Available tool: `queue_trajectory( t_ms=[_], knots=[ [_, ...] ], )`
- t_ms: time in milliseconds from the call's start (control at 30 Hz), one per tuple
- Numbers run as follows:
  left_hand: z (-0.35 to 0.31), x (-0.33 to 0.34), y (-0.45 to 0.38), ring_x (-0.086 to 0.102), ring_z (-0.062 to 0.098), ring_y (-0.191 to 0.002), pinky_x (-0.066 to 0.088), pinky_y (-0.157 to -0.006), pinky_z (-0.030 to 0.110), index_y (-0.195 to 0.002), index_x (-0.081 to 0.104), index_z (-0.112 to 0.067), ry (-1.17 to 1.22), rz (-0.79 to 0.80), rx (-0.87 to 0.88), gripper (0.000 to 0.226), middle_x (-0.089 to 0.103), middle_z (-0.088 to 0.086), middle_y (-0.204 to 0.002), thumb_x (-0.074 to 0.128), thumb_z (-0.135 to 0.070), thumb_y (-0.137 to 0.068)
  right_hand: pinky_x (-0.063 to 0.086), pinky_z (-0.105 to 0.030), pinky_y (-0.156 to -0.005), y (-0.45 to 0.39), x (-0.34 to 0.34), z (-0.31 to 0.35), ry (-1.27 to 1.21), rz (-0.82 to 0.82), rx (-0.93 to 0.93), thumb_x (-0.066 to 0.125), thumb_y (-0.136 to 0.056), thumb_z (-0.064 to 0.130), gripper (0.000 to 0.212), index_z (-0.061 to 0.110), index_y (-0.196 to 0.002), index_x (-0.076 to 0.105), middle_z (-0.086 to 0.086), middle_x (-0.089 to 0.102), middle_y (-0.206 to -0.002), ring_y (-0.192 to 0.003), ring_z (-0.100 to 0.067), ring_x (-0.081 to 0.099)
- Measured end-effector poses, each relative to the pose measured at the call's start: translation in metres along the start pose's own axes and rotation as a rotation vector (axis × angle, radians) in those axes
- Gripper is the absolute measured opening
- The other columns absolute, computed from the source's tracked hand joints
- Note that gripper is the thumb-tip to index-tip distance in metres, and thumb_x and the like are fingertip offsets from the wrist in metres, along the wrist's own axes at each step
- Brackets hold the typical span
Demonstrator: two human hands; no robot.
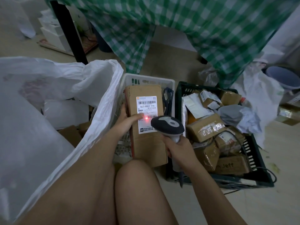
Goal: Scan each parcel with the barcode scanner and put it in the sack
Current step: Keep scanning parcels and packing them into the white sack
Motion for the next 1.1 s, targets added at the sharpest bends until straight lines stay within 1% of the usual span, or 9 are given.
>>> queue_trajectory(
  t_ms=[100, 233, 500, 633, 767, 867, 933, 1000, 1100],
  knots=[
    [0.002, 0.0, -0.001, 0.058, 0.01, -0.113, 0.045, -0.09, 0.026, -0.151, 0.015, -0.036, 0.017, 0.012, -0.018, 0.091, 0.055, -0.012, -0.134, 0.074, -0.024, -0.083, 0.037, -0.021, -0.048, 0.007, 0.0, -0.005, 0.024, 0.003, 0.0, 0.062, -0.092, 0.018, 0.035, 0.005, -0.061, 0.051, -0.015, 0.047, -0.055, -0.052, -0.018, 0.045],
    [0.002, -0.002, 0.0, 0.057, 0.012, -0.114, 0.045, -0.098, 0.034, -0.152, 0.013, -0.036, 0.014, 0.02, -0.019, 0.092, 0.054, -0.009, -0.138, 0.074, -0.027, -0.082, 0.035, -0.019, -0.046, 0.014, -0.002, -0.005, 0.02, -0.014, -0.03, 0.061, -0.092, 0.014, 0.036, 0.006, -0.059, 0.048, -0.014, 0.045, -0.054, -0.049, -0.015, 0.044],
    [0.001, -0.001, -0.001, 0.055, 0.01, -0.11, 0.044, -0.091, 0.028, -0.152, 0.013, -0.034, 0.015, -0.003, -0.01, 0.092, 0.052, -0.009, -0.136, 0.073, -0.024, -0.083, 0.035, -0.021, -0.048, 0.018, -0.004, 0.0, 0.004, 0.006, -0.048, 0.059, -0.092, 0.014, 0.032, 0.007, -0.063, 0.049, -0.015, 0.043, -0.056, -0.051, -0.016, 0.041],
    [-0.001, 0.0, 0.0, 0.053, 0.0, -0.099, 0.041, -0.072, 0.012, -0.152, 0.014, -0.033, 0.007, -0.007, 0.007, 0.09, 0.051, -0.015, -0.125, 0.071, -0.02, -0.085, 0.036, -0.022, -0.049, 0.018, -0.004, 0.0, 0.011, 0.012, -0.039, 0.06, -0.092, 0.016, 0.031, 0.006, -0.064, 0.05, -0.014, 0.044, -0.056, -0.052, -0.017, 0.043],
    [-0.005, 0.002, 0.002, 0.056, 0.006, -0.104, 0.042, -0.072, 0.014, -0.152, 0.017, -0.032, 0.003, 0.007, 0.013, 0.089, 0.053, -0.013, -0.127, 0.073, -0.022, -0.084, 0.037, -0.017, -0.046, 0.017, -0.005, 0.0, -0.007, 0.004, -0.046, 0.059, -0.092, 0.013, 0.027, 0.007, -0.068, 0.049, -0.008, 0.045, -0.054, -0.048, -0.011, 0.043],
    [-0.017, 0.01, 0.009, 0.058, -0.002, -0.093, 0.043, -0.074, 0.013, -0.152, 0.014, -0.032, -0.038, 0.042, 0.049, 0.091, 0.055, -0.013, -0.124, 0.073, -0.024, -0.083, 0.041, -0.013, -0.047, 0.013, -0.006, 0.003, -0.048, -0.082, -0.061, 0.059, -0.092, 0.015, 0.021, 0.007, -0.075, 0.053, -0.005, 0.05, -0.058, -0.051, -0.009, 0.049],
    [-0.027, 0.017, 0.015, 0.058, 0.001, -0.098, 0.046, -0.085, 0.021, -0.152, 0.011, -0.034, -0.042, 0.05, 0.085, 0.095, 0.055, -0.013, -0.124, 0.075, -0.027, -0.082, 0.045, -0.014, -0.05, 0.01, -0.008, 0.006, -0.11, -0.166, -0.068, 0.061, -0.092, 0.021, 0.015, 0.009, -0.084, 0.056, -0.003, 0.057, -0.065, -0.057, -0.008, 0.054],
    [-0.04, 0.021, 0.022, 0.056, -0.003, -0.103, 0.045, -0.093, 0.027, -0.152, 0.014, -0.035, -0.027, 0.038, 0.141, 0.096, 0.055, -0.017, -0.128, 0.077, -0.028, -0.08, 0.047, -0.02, -0.057, 0.008, -0.012, 0.012, -0.178, -0.25, -0.082, 0.063, -0.091, 0.024, 0.017, 0.009, -0.095, 0.057, -0.002, 0.06, -0.074, -0.064, -0.009, 0.057],
    [-0.065, 0.021, 0.035, 0.051, -0.022, -0.095, 0.046, -0.088, 0.016, -0.151, 0.016, -0.034, -0.01, 0.016, 0.237, 0.092, 0.052, -0.032, -0.116, 0.076, -0.024, -0.081, 0.05, -0.032, -0.07, 0.009, -0.016, 0.031, -0.274, -0.316, -0.109, 0.063, -0.091, 0.022, 0.029, 0.01, -0.116, 0.055, -0.006, 0.063, -0.092, -0.078, -0.016, 0.06]
  ],
)
Point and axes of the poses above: each hand's wrist, its own y-axis away from the middle knuckle, its own x-axis out of the palm, z = x × y, the point moved 2 cm from there along -y, towards the middle knuckle
